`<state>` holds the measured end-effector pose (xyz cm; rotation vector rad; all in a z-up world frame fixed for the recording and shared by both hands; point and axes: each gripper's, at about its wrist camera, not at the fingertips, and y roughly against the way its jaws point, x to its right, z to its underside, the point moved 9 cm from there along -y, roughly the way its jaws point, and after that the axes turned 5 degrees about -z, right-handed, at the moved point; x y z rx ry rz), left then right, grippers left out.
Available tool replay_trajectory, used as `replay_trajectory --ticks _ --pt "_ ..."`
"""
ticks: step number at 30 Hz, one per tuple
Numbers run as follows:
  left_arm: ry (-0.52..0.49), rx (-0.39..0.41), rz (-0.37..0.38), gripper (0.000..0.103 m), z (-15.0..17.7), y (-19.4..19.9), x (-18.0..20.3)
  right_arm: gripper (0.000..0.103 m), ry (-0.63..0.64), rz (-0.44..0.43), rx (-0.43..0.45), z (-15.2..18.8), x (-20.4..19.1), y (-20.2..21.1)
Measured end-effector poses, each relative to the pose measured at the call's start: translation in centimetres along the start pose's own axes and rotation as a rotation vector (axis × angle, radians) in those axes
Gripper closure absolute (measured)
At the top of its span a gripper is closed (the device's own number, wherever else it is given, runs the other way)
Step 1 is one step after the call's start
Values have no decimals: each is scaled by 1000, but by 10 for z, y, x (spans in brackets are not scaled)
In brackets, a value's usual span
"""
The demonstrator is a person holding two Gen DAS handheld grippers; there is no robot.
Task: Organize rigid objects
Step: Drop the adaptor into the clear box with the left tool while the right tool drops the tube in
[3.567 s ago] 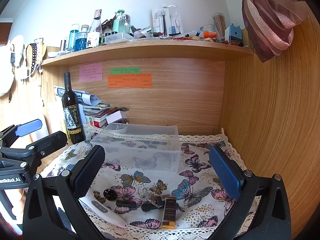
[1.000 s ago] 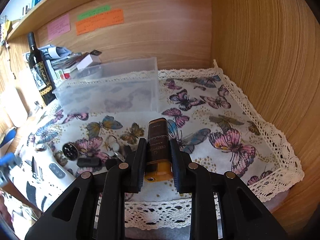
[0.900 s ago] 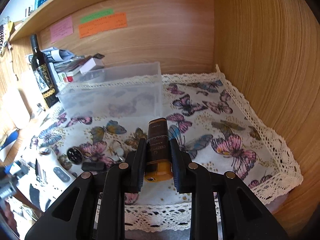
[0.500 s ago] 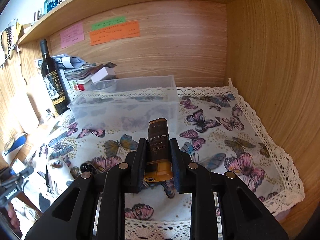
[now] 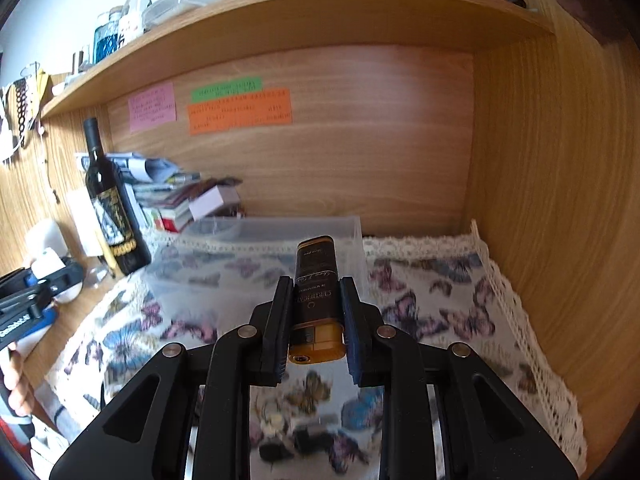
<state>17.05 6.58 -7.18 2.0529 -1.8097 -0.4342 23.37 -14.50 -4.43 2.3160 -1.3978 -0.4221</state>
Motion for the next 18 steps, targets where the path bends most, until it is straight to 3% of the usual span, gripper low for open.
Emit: replay_trajectory --ticks 7,18 --pt "-5 -63 52 66 -25 -48 23 82 31 -19 -13 -23 1 -33" --pt "-40 -220 98 66 -18 -125 55 82 103 -32 -133 -20 -7 -95"
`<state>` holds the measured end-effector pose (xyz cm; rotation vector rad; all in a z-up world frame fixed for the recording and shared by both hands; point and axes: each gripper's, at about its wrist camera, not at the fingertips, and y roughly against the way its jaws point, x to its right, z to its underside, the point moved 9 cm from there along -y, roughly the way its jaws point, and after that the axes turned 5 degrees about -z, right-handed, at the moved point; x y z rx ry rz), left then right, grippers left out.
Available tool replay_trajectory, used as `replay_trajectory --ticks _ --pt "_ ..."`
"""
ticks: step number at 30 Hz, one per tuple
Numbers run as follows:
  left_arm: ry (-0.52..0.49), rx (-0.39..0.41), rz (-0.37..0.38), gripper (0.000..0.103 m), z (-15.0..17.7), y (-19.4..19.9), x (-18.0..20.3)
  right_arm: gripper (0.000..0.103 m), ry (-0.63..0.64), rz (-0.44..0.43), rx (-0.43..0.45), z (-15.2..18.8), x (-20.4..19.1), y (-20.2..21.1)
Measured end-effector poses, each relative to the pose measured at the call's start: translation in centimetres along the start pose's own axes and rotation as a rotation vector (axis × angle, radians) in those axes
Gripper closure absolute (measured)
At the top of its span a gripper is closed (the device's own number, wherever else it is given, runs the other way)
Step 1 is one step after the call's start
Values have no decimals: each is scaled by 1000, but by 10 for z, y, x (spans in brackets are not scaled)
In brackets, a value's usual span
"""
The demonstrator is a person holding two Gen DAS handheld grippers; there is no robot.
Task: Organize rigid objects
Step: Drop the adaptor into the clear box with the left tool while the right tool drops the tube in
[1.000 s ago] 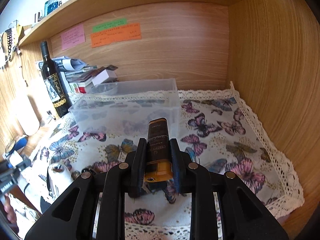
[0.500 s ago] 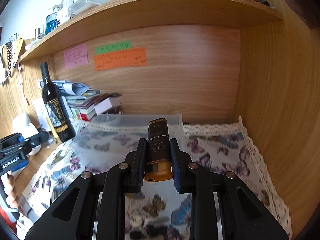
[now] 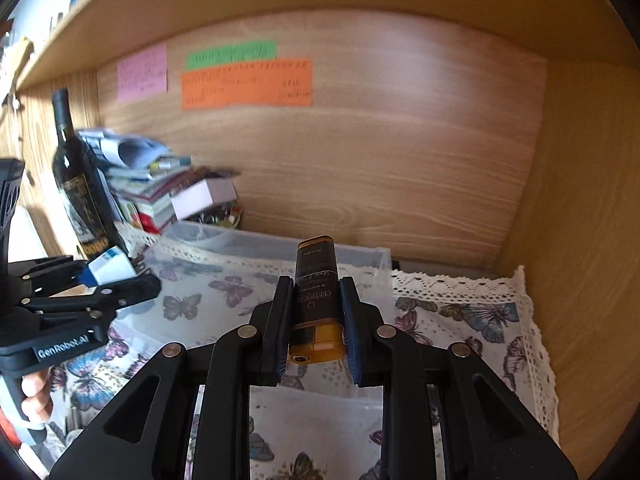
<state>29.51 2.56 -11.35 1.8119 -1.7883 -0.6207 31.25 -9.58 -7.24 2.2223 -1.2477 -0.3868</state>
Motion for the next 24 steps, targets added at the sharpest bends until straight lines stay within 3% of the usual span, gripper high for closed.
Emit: replay_trajectory --ticks 9,15,17,21,24 --pt "-45 -78 5 66 6 -37 11 82 -41 -36 -145 24 6 -48" --pt "-41 -92 -2 66 10 -44 12 82 -19 -47 -187 34 -1 -61" --pt "-40 -92 -2 64 10 -45 11 82 -14 -42 -192 34 -1 -61" --pt "-41 -48 -17 44 5 -30 9 71 -23 -43 -154 26 1 -44" --pt "-46 -5 -24 39 0 -13 8 69 -16 -31 -114 17 0 -26"
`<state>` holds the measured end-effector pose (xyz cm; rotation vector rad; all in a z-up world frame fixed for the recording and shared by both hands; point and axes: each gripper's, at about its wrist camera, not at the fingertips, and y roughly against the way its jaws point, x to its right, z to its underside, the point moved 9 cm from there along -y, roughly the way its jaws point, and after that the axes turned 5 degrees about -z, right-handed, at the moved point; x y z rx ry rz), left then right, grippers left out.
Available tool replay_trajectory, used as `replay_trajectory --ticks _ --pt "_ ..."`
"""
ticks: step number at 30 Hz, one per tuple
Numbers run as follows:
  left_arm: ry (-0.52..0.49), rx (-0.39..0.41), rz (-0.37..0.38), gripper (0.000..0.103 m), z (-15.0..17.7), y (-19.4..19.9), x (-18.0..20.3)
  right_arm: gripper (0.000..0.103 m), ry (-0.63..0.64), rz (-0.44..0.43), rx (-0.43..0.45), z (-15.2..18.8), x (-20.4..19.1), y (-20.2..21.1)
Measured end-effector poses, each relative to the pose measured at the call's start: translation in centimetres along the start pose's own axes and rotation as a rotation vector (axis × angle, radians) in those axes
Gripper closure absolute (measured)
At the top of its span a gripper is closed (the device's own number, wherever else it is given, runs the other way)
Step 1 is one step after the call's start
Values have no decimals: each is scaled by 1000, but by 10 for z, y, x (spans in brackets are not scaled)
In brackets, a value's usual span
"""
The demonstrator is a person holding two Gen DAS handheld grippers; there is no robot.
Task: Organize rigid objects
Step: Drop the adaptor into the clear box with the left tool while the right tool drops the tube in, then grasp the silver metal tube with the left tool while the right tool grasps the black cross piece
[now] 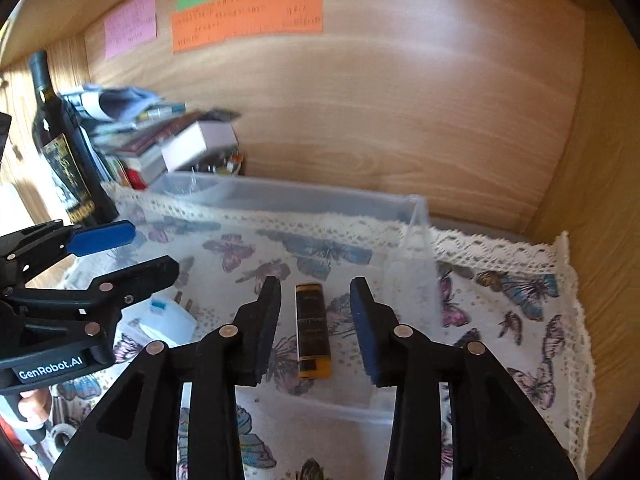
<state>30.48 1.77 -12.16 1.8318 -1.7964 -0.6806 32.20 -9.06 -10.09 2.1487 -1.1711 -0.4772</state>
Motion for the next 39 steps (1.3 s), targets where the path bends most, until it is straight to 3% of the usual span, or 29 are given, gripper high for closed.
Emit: replay_trajectory --ticks 7,10,15,22,30,39 --pt "6 103 -30 8 -3 53 -12 54 27 20 108 -3 -7 55" --pt "-6 137 -50 4 5 75 -18 48 23 14 140 4 -11 75" --pt "-18 130 -78 2 34 99 -28 42 27 13 160 28 -19 97" --pt "-18 76 -124 2 89 114 -38 41 27 8 110 66 -32 98" --pt "9 -44 -82 2 152 113 -42 41 -18 29 53 102 -21 95" --pt "-32 -117 -50 2 187 100 -20 37 -52 49 -27 140 -11 93"
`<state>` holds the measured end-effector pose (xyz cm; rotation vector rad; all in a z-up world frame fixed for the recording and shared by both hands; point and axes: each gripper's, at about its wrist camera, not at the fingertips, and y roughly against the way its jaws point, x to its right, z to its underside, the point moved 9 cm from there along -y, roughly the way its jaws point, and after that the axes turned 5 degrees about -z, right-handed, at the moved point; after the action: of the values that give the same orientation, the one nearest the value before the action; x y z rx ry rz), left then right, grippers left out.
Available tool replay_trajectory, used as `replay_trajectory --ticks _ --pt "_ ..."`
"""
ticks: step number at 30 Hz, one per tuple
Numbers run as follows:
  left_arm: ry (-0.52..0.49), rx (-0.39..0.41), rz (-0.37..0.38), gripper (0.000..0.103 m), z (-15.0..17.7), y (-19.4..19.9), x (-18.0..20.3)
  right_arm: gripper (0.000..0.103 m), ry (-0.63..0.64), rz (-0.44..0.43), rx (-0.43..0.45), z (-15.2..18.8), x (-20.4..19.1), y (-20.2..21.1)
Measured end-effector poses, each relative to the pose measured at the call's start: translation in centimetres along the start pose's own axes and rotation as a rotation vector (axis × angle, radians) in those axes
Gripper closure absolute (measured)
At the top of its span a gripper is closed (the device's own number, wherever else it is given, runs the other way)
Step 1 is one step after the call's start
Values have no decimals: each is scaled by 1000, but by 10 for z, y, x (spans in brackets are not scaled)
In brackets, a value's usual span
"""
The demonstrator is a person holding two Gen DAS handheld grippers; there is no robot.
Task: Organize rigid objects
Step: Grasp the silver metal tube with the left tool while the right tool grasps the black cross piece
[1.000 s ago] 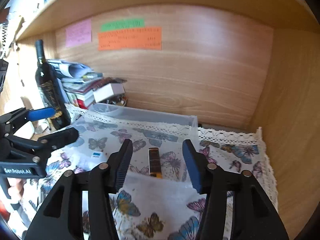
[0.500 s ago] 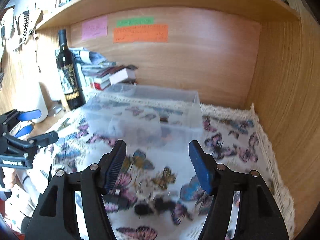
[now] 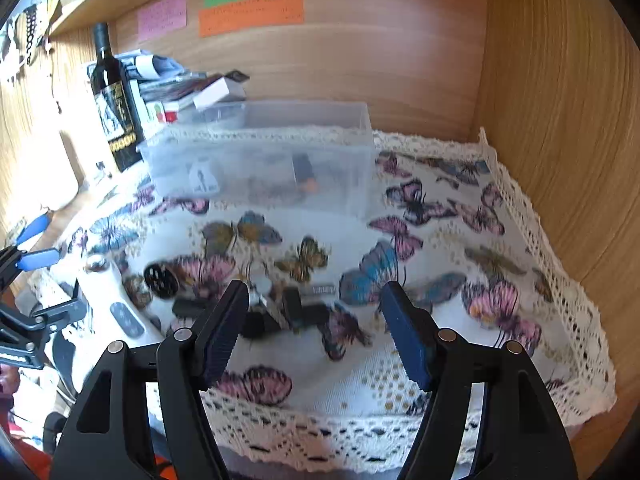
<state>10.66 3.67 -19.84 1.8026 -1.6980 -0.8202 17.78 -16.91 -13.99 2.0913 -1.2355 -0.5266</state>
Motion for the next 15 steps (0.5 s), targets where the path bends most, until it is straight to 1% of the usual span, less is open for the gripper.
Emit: replay_trajectory --ticks 3,5,6,7,9,10,15 --pt "50 -12 14 2 3 -6 -4 37 -8 -20 -29 8 -5 -7" --pt "81 -13 8 4 5 -7 -13 37 4 -34 -47 12 -11 -12" --pt "90 -15 4 10 6 -8 -16 37 13 -36 -53 14 -13 -14" --pt "97 -21 -2 20 8 -8 -20 37 22 -38 -57 15 -16 -16" --pt "100 -25 -19 30 11 -9 -27 37 30 -51 -71 16 -19 -22" --pt "95 -21 -18 33 11 -8 -29 37 31 -53 -76 17 -20 -24" --pt "73 -9 -33 39 7 -11 -29 37 17 -45 -102 18 -14 -40"
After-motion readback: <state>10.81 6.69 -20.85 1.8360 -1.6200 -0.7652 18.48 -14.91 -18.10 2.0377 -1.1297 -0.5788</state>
